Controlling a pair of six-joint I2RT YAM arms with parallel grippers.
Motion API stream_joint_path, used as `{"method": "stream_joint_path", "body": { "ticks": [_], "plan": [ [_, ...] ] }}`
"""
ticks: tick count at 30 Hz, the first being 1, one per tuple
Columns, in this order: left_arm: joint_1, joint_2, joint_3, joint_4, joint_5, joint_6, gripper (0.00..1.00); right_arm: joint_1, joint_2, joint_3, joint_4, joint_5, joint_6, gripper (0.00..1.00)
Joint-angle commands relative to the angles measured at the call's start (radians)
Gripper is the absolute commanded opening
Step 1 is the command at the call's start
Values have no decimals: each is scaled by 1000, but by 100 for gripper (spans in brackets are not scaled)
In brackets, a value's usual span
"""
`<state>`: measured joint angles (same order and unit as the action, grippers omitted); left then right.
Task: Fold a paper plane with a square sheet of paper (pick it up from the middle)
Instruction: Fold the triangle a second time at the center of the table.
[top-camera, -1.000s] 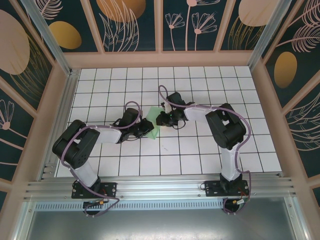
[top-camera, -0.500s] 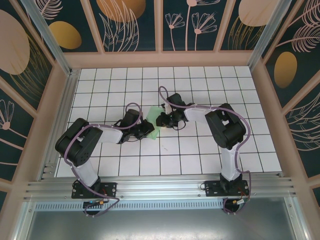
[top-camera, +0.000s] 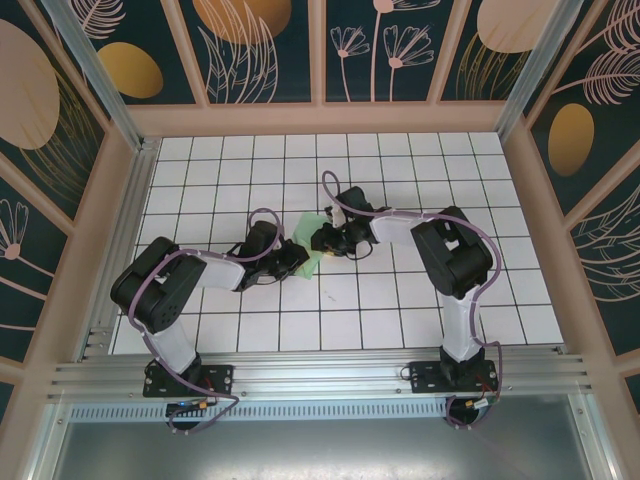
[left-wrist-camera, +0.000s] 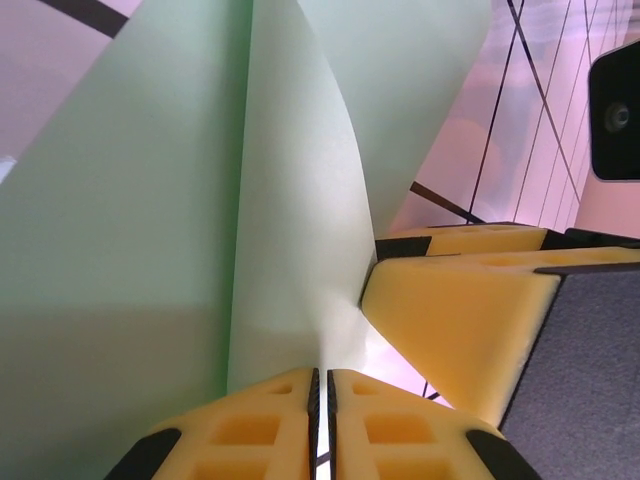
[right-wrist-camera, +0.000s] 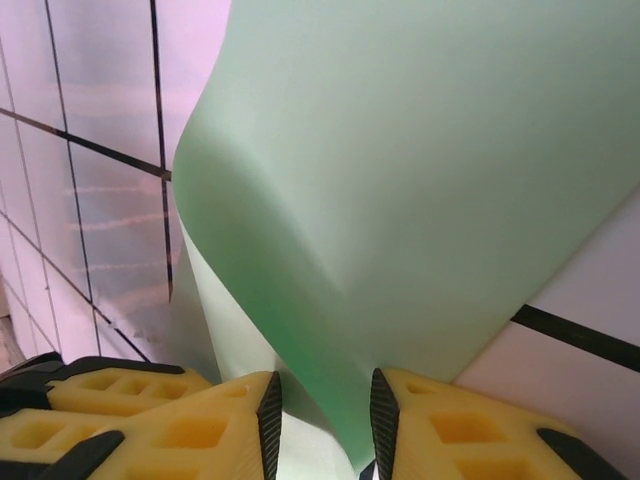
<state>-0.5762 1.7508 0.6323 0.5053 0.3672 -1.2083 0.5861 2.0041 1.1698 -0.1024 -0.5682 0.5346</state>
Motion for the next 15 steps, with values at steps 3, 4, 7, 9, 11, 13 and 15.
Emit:
{"method": "stream_joint_path", "body": {
  "ticks": [3, 4, 7, 9, 11, 13, 15],
  "plan": [
    [-6, 0, -21, 52, -20, -33, 15, -26, 27, -48, 33, -31, 59, 34],
    [-7, -1, -20, 49, -23, -34, 15, -26, 24, -53, 47, -42, 58, 34],
    [-6, -4, -20, 37, -35, -32, 14, -28, 10, -64, 78, -77, 30, 33],
    [-6, -9, -19, 21, -44, -27, 14, -31, -6, -74, 101, -102, 3, 33],
    [-6, -10, -13, 6, -50, -20, 14, -32, -21, -86, 123, -131, -20, 32],
    [-6, -10, -9, -2, -51, -16, 14, -33, -35, -94, 136, -148, -38, 32],
    [-6, -10, -9, -1, -50, -17, 14, -31, -42, -93, 132, -163, -58, 32]
  ]
}}
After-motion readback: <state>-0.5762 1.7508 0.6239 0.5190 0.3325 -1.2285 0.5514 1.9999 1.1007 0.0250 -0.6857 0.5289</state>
